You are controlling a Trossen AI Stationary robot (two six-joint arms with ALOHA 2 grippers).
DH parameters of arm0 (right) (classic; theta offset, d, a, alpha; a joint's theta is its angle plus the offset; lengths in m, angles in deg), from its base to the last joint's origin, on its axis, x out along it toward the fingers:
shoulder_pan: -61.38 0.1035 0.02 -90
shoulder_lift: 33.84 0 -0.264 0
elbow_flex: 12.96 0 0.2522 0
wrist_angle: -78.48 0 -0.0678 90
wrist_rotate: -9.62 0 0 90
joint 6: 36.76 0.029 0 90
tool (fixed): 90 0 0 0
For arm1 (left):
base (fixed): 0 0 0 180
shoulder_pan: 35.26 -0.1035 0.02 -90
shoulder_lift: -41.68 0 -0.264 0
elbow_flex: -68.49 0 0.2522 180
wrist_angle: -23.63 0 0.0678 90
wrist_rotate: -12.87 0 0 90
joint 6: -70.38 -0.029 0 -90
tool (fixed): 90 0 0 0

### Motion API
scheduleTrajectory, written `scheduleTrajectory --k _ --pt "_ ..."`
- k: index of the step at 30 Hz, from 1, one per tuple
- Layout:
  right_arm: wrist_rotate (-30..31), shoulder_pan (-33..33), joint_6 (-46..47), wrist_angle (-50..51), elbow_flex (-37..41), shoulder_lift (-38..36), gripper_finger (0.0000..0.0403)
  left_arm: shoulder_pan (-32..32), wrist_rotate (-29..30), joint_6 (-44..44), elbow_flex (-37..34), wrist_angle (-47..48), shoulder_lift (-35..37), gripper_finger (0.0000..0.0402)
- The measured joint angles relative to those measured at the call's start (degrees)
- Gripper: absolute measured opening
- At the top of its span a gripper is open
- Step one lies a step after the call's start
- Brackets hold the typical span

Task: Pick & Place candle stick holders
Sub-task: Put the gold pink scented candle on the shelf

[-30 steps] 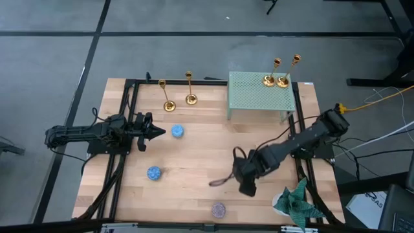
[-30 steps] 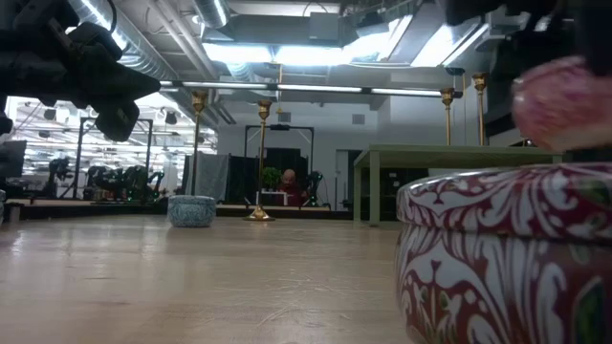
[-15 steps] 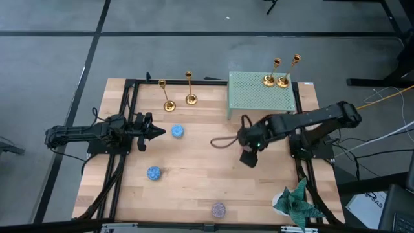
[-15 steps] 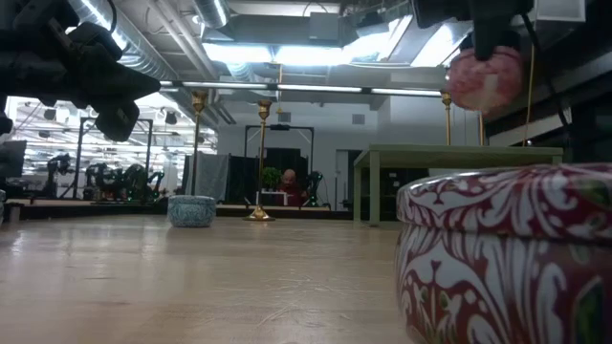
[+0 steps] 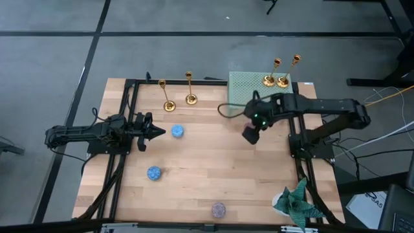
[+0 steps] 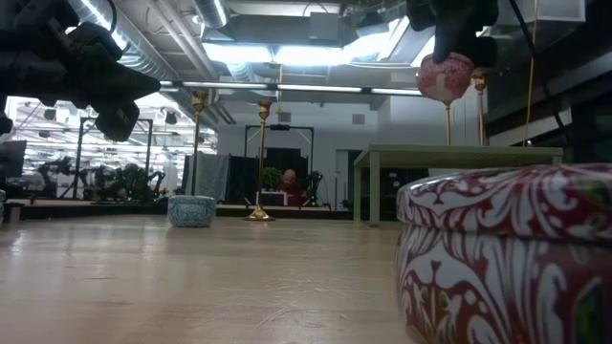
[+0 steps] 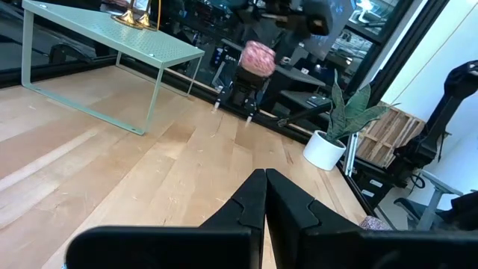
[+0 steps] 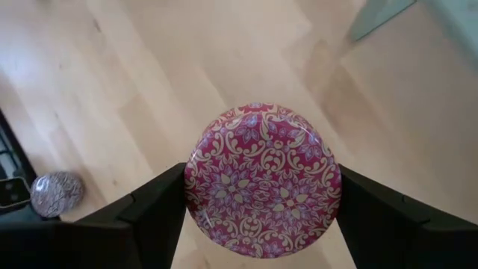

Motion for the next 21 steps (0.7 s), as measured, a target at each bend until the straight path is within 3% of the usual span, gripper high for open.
scheduleTrajectory --k 21 --pt "0.6 -22.4 -2.9 4.7 0.0 -3.7 0.0291 0.0 0.0 0.0 0.0 0.0 0.0 0.0006"
